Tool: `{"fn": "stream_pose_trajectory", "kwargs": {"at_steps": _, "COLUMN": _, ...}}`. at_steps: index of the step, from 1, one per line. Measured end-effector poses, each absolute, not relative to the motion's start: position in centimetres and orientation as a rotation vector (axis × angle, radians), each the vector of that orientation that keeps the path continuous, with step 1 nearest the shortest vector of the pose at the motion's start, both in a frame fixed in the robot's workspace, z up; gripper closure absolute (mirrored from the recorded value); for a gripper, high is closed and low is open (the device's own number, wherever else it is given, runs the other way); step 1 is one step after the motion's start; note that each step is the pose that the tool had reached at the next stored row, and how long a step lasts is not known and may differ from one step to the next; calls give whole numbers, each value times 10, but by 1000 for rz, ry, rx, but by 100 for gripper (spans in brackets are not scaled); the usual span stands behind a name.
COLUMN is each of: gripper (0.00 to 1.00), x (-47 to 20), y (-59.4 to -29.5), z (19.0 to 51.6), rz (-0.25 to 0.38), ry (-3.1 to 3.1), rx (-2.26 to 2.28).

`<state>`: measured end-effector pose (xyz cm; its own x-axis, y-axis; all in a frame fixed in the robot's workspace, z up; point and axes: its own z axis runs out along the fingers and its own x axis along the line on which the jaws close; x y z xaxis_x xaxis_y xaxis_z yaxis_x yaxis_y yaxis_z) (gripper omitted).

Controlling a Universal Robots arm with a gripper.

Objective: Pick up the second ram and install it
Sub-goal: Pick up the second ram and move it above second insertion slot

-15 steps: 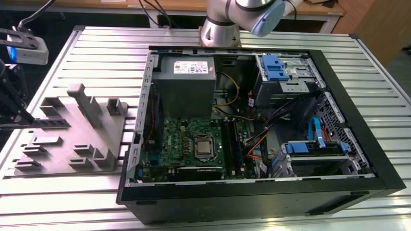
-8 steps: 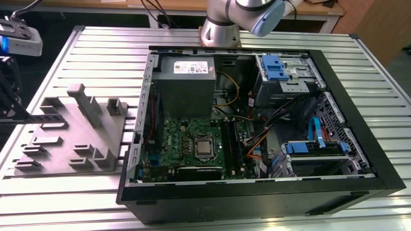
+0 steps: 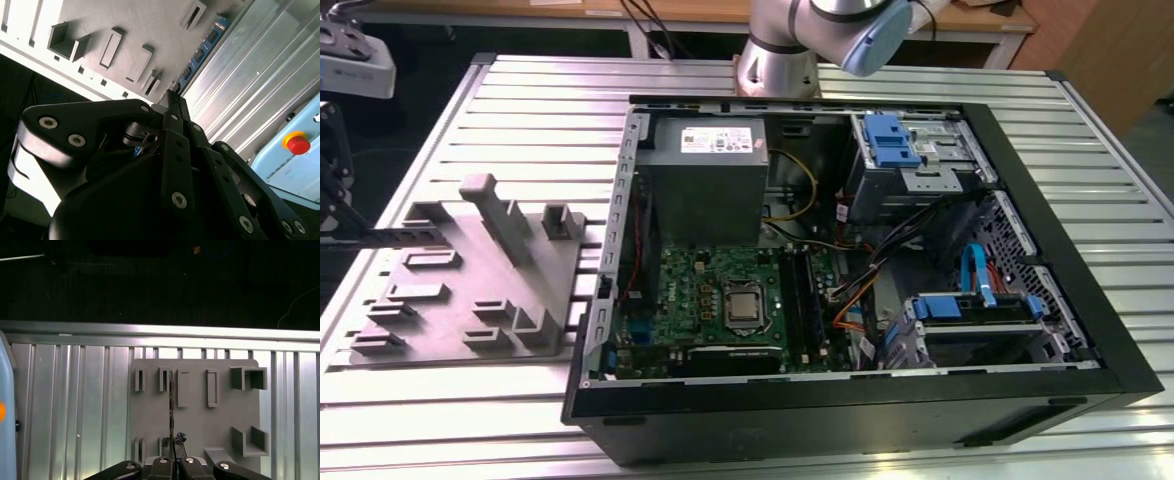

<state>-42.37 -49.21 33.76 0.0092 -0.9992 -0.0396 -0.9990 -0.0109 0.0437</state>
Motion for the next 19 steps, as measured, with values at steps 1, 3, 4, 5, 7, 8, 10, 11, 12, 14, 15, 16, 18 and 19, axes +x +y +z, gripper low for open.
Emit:
{"fn": "stream_pose_trajectory", "kwargs": {"at_steps": 1, "gripper": 89, "x": -424, "y": -492, "z": 339, "rz": -92, "ry": -2207, "rx": 2229}}
{"fn": "stream_pose_trajectory", "kwargs": {"at_steps": 3, "gripper": 89, "x": -424, "y": -492, "z": 342, "rz": -91, "ry": -2207, "rx": 2228}}
{"fn": "stream_pose_trajectory", "kwargs": {"at_steps": 4, "gripper": 89, "x": -424, "y": -492, "z": 344, "rz": -91, "ry": -2207, "rx": 2228}}
{"fn": "stream_pose_trajectory", "kwargs": {"at_steps": 5, "gripper": 89, "x": -424, "y": -492, "z": 345, "rz": -91, "ry": -2207, "rx": 2228}}
{"fn": "stream_pose_trajectory", "kwargs": {"at_steps": 7, "gripper": 89, "x": -424, "y": -492, "z": 348, "rz": -90, "ry": -2207, "rx": 2227}}
{"fn": "stream_pose_trajectory", "kwargs": {"at_steps": 8, "gripper": 89, "x": -424, "y": -492, "z": 350, "rz": -89, "ry": -2207, "rx": 2227}}
{"fn": "stream_pose_trajectory", "kwargs": {"at_steps": 10, "gripper": 89, "x": -424, "y": -492, "z": 354, "rz": -89, "ry": -2207, "rx": 2227}}
{"fn": "stream_pose_trajectory", "kwargs": {"at_steps": 11, "gripper": 89, "x": -424, "y": -492, "z": 355, "rz": -89, "ry": -2207, "rx": 2227}}
{"fn": "stream_pose_trajectory", "kwargs": {"at_steps": 12, "gripper": 89, "x": -424, "y": -492, "z": 357, "rz": -89, "ry": -2207, "rx": 2227}}
{"fn": "stream_pose_trajectory", "kwargs": {"at_steps": 14, "gripper": 89, "x": -424, "y": -492, "z": 361, "rz": -89, "ry": -2207, "rx": 2226}}
{"fn": "stream_pose_trajectory", "kwargs": {"at_steps": 15, "gripper": 89, "x": -424, "y": -492, "z": 363, "rz": -88, "ry": -2207, "rx": 2226}}
{"fn": "stream_pose_trajectory", "kwargs": {"at_steps": 16, "gripper": 89, "x": -424, "y": -492, "z": 365, "rz": -88, "ry": -2207, "rx": 2226}}
{"fn": "stream_pose_trajectory", "kwargs": {"at_steps": 18, "gripper": 89, "x": -424, "y": -492, "z": 369, "rz": -88, "ry": -2206, "rx": 2226}}
{"fn": "stream_pose_trajectory", "kwargs": {"at_steps": 19, "gripper": 89, "x": -424, "y": -492, "z": 371, "rz": -88, "ry": -2206, "rx": 2226}}
